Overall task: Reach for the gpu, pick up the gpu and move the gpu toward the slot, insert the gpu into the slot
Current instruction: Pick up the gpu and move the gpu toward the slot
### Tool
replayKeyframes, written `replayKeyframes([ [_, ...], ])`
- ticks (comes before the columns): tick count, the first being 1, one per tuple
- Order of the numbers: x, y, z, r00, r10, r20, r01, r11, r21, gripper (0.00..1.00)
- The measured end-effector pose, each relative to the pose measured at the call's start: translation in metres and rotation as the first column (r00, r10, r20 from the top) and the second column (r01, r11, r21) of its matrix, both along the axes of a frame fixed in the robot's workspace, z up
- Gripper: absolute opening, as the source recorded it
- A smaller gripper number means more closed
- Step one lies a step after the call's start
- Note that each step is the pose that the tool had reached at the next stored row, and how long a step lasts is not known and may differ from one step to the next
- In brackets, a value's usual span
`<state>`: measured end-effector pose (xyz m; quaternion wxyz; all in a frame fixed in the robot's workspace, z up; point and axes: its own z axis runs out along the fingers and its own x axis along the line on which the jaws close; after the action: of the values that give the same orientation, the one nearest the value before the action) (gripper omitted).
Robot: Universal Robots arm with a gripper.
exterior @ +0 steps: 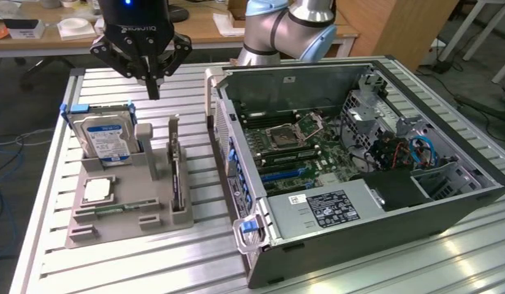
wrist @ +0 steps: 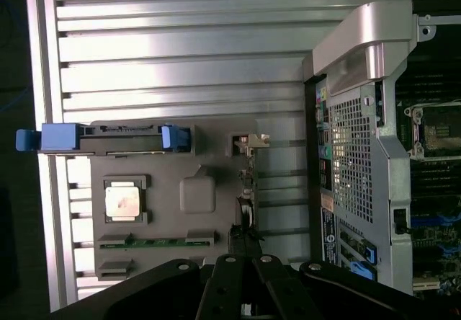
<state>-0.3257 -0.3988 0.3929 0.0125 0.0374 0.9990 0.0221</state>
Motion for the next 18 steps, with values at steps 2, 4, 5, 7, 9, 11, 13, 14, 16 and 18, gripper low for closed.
replayKeyframes([
  [2,0.0,0.0,0.0,1.0,0.0,0.0,0.0,1.0,0.0,0.1],
  [4,0.0,0.0,0.0,1.0,0.0,0.0,0.0,1.0,0.0,0.1],
  [5,0.0,0.0,0.0,1.0,0.0,0.0,0.0,1.0,0.0,0.11],
  [7,0.0,0.0,0.0,1.0,0.0,0.0,0.0,1.0,0.0,0.17],
  [9,0.0,0.0,0.0,1.0,0.0,0.0,0.0,1.0,0.0,0.29],
  [11,0.0,0.0,0.0,1.0,0.0,0.0,0.0,1.0,0.0,0.35],
  [13,-0.0011,0.0,0.0,1.0,0.0,0.0002,0.0,1.0,-0.0024,0.41],
  [14,-0.0016,-0.0001,0.0,1.0,0.004,0.0003,-0.004,1.0,-0.0038,0.47],
  [16,-0.0016,0.0,-0.0003,0.9993,0.037,0.0004,-0.037,0.9993,-0.0039,0.47],
  [18,-0.0016,0.0,-0.0008,0.9974,0.072,0.0001,-0.072,0.9974,-0.004,0.47],
])
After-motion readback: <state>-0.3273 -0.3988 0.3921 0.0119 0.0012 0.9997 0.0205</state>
